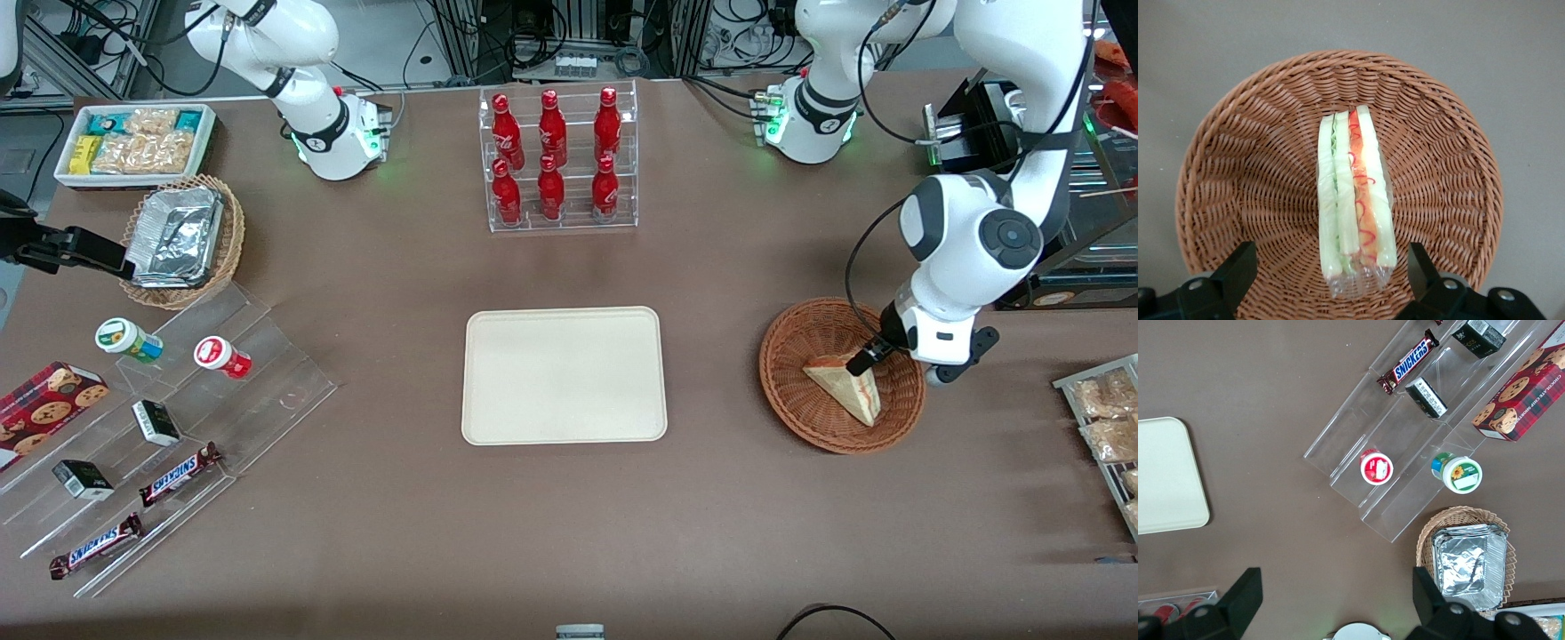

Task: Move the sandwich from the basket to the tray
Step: 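Lower the open left gripper over the wrapped sandwich in the basket, then close the left gripper on the sandwich and lift it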

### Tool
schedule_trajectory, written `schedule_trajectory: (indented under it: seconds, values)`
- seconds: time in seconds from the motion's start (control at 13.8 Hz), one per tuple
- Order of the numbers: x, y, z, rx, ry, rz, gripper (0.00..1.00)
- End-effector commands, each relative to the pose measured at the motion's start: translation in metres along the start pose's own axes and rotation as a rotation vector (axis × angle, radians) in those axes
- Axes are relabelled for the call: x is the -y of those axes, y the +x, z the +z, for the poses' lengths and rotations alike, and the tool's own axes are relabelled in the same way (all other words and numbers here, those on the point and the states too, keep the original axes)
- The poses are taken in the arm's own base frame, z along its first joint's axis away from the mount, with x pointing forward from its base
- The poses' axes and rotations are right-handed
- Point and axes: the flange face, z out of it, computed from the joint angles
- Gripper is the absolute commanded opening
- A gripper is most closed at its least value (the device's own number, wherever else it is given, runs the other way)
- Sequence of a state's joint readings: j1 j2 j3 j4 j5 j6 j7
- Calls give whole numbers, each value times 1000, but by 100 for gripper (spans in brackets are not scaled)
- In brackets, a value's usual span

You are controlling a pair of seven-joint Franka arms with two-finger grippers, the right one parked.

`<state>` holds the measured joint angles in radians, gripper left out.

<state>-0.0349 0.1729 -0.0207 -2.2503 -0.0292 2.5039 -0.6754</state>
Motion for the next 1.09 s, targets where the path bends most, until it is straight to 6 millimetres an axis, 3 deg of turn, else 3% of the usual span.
schedule_trajectory:
  seconds: [0.0,0.51,0.8,0.95,1.02]
  values:
    - [-7,-5,11,-10,-20,-30,100]
    - [-3,-9,38,-8,-17,-40,99]
    - [-10,-10,46,-13,-26,-104,29]
    - [-15,-8,42,-18,-34,-111,13]
    - [-19,-7,39,-22,-39,-108,13]
